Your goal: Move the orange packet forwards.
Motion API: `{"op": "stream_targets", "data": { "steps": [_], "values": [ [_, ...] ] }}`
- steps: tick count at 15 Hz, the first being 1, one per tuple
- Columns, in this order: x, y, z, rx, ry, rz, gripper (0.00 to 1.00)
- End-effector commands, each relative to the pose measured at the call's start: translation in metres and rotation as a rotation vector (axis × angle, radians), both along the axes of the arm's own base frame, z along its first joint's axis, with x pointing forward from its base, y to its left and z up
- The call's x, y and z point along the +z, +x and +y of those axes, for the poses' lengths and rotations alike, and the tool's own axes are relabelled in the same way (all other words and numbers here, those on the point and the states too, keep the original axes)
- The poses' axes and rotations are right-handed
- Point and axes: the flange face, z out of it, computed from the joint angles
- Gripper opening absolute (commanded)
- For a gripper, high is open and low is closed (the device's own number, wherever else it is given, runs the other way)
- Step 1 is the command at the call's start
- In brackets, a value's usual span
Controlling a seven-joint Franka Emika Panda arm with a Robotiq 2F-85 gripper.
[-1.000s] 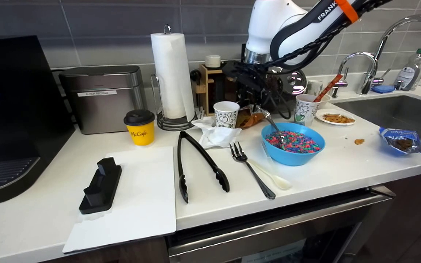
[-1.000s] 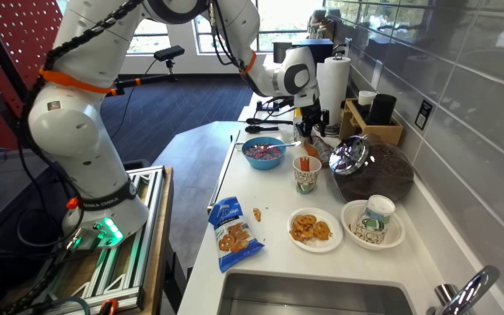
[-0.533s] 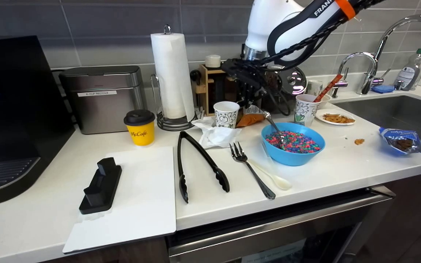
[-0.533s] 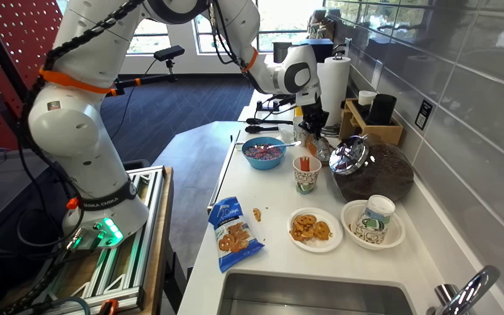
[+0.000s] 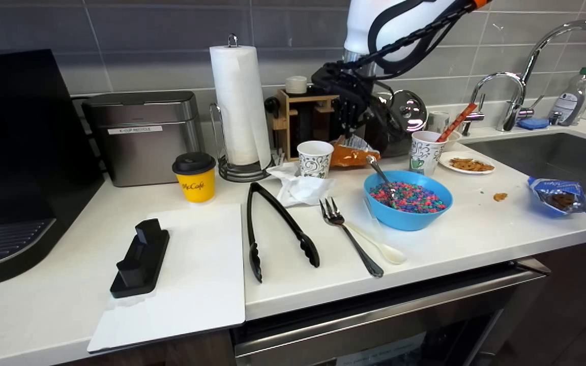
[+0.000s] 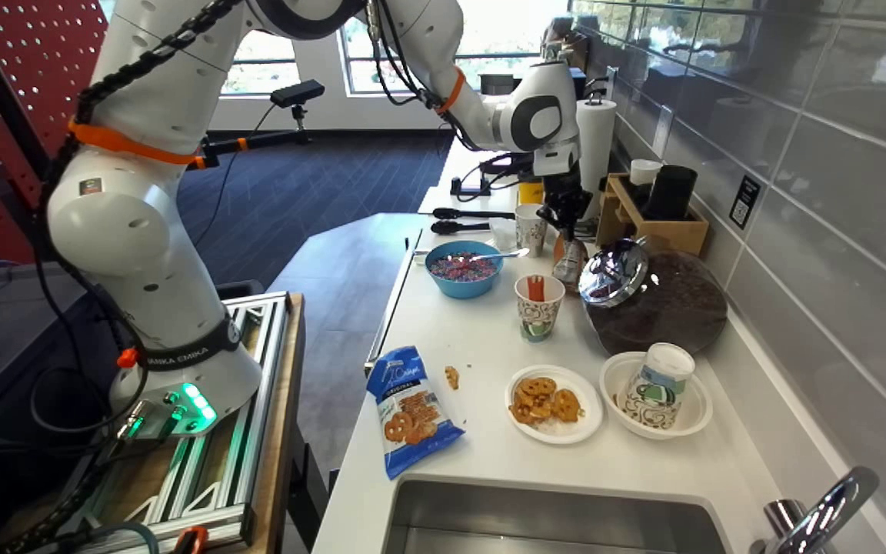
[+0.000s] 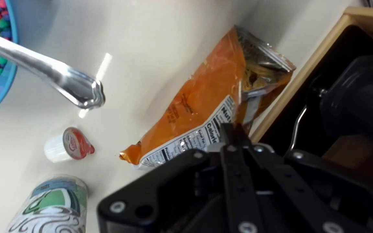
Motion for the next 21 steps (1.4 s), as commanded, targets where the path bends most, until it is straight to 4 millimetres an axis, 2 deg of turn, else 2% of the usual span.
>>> {"op": "stream_targets", "data": {
  "steps": [1,4,6,9,10,18,21],
  "values": [
    [0.050,0.009,-0.025,-0.043,0.038,0.064,0.00],
    [0.098,0.006,-0.042,-0.064,0.073,0.112,0.00],
    [0.125,-0.003,-0.049,-0.090,0.076,0.155,0.00],
    [0.155,-0.030,-0.057,-0.133,0.077,0.208,0.00],
    [0.156,-0.039,-0.058,-0.155,0.082,0.220,0.00],
    [0.096,-0.081,-0.046,-0.272,0.178,0.247,0.00],
    [0.088,-0.104,-0.056,-0.305,0.213,0.258,0.00]
  ]
}}
